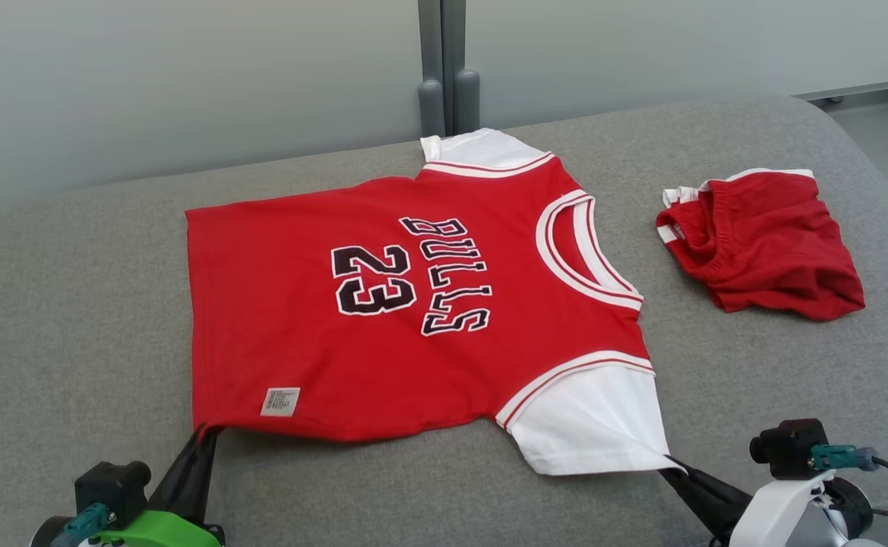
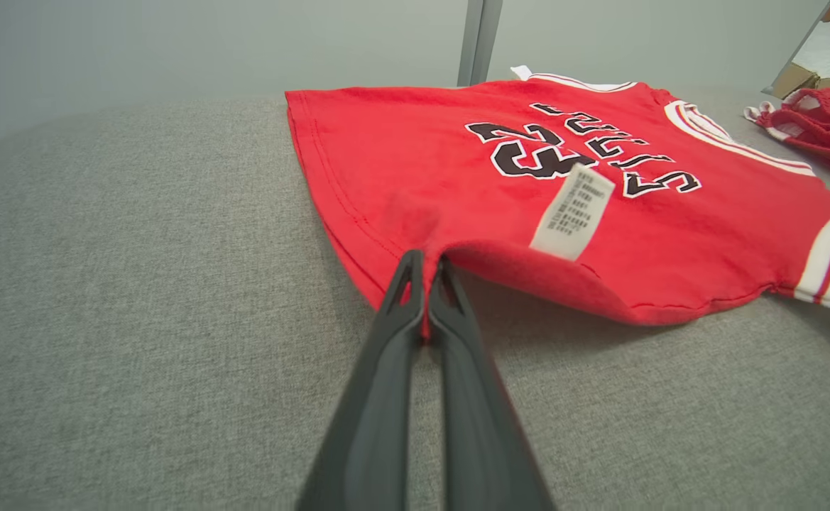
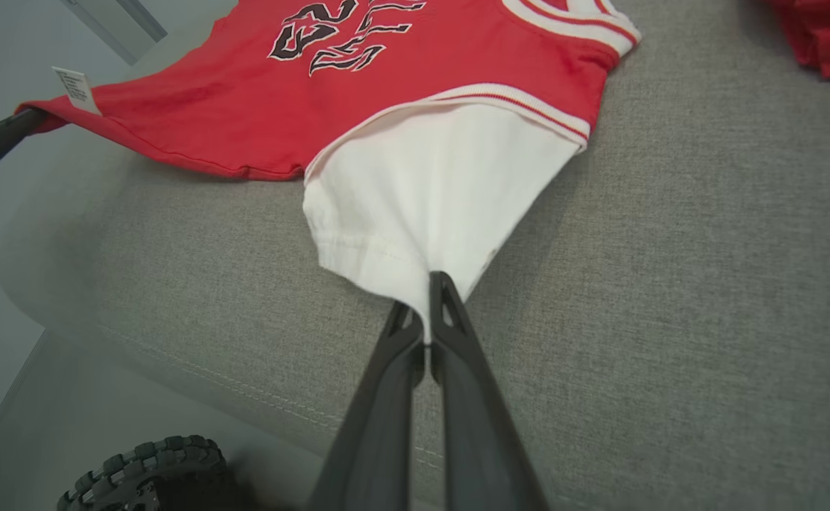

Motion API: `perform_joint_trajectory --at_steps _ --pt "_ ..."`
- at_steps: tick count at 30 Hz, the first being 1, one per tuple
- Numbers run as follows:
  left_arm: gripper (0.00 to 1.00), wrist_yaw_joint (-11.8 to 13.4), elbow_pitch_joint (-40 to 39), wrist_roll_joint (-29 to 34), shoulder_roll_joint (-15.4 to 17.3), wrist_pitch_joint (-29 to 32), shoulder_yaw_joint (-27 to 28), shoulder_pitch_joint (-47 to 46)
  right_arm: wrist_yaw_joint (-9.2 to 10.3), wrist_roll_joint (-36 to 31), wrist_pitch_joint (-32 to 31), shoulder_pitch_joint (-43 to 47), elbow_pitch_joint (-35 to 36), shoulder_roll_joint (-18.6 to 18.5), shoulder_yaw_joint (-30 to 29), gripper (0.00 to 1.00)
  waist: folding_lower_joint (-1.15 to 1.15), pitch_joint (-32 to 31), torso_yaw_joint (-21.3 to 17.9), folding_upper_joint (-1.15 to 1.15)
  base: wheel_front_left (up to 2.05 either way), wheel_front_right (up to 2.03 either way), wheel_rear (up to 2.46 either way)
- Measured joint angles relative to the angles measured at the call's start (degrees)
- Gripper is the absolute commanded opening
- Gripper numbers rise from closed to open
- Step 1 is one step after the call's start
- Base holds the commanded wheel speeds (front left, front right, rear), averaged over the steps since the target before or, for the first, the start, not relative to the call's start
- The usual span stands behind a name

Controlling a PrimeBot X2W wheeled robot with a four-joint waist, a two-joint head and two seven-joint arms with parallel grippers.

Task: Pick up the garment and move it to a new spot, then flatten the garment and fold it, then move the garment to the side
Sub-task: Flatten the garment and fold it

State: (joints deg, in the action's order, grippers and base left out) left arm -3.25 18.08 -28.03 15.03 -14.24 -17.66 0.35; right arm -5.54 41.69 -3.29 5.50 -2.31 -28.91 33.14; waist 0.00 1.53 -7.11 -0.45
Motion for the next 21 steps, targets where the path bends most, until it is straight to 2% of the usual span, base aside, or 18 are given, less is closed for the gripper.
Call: perform_joint_trajectory --at_steps 9,18,19,21 --pt "0.00 0.0 2.4 1.2 -0.1 0.0 -0.8 1.1 0.09 -3.8 -0.3 0.0 -4.8 0.9 2.9 0.00 0.00 0.0 0.2 0.00 0.00 0.00 0.00" --pt "0.00 0.0 5.5 3.3 0.2 0.0 -1.3 1.1 0.18 -4.9 0.3 -0.2 -7.5 3.5 4.1 0.02 0.00 0.3 0.6 0.00 0.00 0.00 0.00" --pt "0.02 0.0 5.6 3.8 0.2 0.0 -1.3 1.1 0.18 -5.1 0.5 -0.3 -7.8 3.6 4.2 0.07 0.00 0.3 0.6 0.00 0.00 0.00 0.00" --pt "0.18 0.0 6.0 4.2 0.3 0.0 -1.4 1.1 0.19 -5.8 0.8 -0.3 -8.4 3.5 4.2 0.14 0.00 0.4 0.6 0.00 0.00 0.00 0.00"
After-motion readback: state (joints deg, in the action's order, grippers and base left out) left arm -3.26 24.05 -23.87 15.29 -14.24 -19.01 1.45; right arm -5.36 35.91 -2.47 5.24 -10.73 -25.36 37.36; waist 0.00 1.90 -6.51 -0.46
